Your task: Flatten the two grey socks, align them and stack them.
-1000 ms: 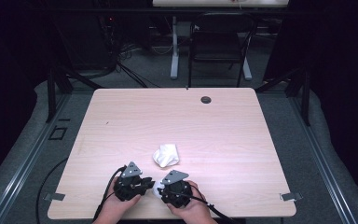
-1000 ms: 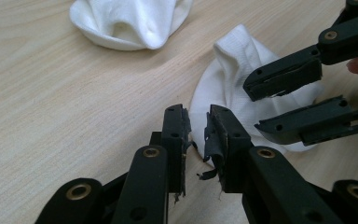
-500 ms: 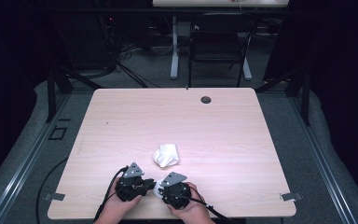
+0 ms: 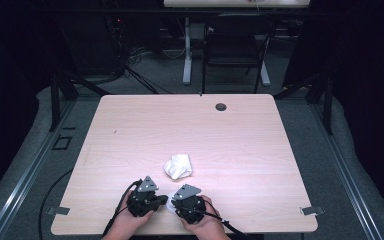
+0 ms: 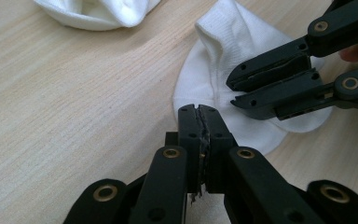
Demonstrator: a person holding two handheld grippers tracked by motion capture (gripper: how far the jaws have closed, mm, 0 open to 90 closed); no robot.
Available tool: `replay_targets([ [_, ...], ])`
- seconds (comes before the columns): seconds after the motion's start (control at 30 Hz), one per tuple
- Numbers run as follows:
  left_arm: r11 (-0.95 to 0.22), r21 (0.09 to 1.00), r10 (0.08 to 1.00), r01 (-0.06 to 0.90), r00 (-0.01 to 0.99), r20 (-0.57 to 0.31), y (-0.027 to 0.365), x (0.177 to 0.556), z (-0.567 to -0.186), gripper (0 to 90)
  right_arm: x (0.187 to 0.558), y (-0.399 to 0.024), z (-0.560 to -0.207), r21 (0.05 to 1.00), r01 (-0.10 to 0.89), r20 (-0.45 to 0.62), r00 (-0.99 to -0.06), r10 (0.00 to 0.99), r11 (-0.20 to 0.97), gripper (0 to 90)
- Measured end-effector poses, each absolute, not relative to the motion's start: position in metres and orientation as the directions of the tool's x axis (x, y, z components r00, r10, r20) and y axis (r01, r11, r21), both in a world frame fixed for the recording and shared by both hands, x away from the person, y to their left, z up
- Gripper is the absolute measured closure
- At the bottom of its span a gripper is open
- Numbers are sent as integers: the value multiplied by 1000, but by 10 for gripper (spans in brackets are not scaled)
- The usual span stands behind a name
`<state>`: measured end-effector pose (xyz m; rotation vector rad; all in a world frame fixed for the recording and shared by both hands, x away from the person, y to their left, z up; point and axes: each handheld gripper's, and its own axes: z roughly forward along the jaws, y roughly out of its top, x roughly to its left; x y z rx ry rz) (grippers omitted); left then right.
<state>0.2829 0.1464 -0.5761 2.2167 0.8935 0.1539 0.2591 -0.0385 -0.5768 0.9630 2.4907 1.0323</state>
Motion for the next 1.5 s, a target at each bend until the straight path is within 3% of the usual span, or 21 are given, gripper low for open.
replay_targets([
  [0.57,-497,667,646,556,749,-143,148,283,-576,891,259,-44,-572,723,479,19,-734,679,497,846],
  [0.87,-442,705,642,555,745,-183,147,282,-567,893,259,-46,-569,738,488,45,-724,688,466,849],
  [1.5,-483,677,637,555,753,-163,140,284,-577,894,258,-60,-555,765,486,56,-705,707,424,851],
])
